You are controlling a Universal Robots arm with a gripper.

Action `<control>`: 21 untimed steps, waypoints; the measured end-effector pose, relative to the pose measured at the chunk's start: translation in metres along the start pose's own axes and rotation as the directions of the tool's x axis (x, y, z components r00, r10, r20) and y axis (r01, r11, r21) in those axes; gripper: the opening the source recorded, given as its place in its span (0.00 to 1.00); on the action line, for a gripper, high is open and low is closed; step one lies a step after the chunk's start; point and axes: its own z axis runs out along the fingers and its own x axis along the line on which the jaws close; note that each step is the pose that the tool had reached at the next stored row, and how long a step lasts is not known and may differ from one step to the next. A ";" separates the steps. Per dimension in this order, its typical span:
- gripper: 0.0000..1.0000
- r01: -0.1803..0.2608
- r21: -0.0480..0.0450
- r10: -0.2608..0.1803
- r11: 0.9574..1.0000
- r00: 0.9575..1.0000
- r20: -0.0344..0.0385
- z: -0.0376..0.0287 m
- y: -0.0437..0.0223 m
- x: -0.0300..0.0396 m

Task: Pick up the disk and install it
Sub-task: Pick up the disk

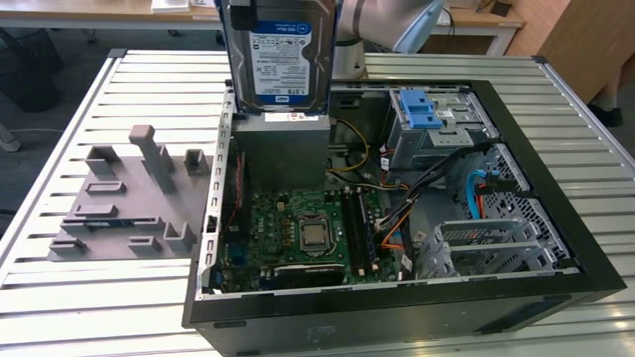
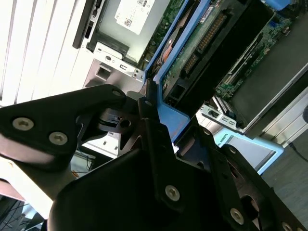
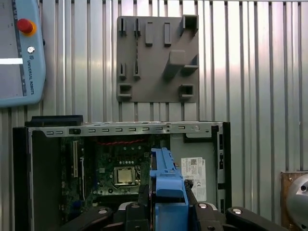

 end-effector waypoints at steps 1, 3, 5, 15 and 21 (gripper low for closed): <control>0.36 0.000 0.000 0.000 1.000 1.000 0.000 0.0000 -0.0023 0.0009; 0.36 0.000 0.000 0.000 1.000 1.000 0.000 -0.0002 -0.0071 0.0028; 0.36 0.000 0.000 0.000 1.000 1.000 0.000 -0.0004 -0.0117 0.0046; 0.36 0.000 0.000 0.000 1.000 1.000 0.000 -0.0009 -0.0396 0.0099; 0.36 0.000 0.000 0.000 1.000 1.000 0.000 -0.0012 -0.0580 0.0106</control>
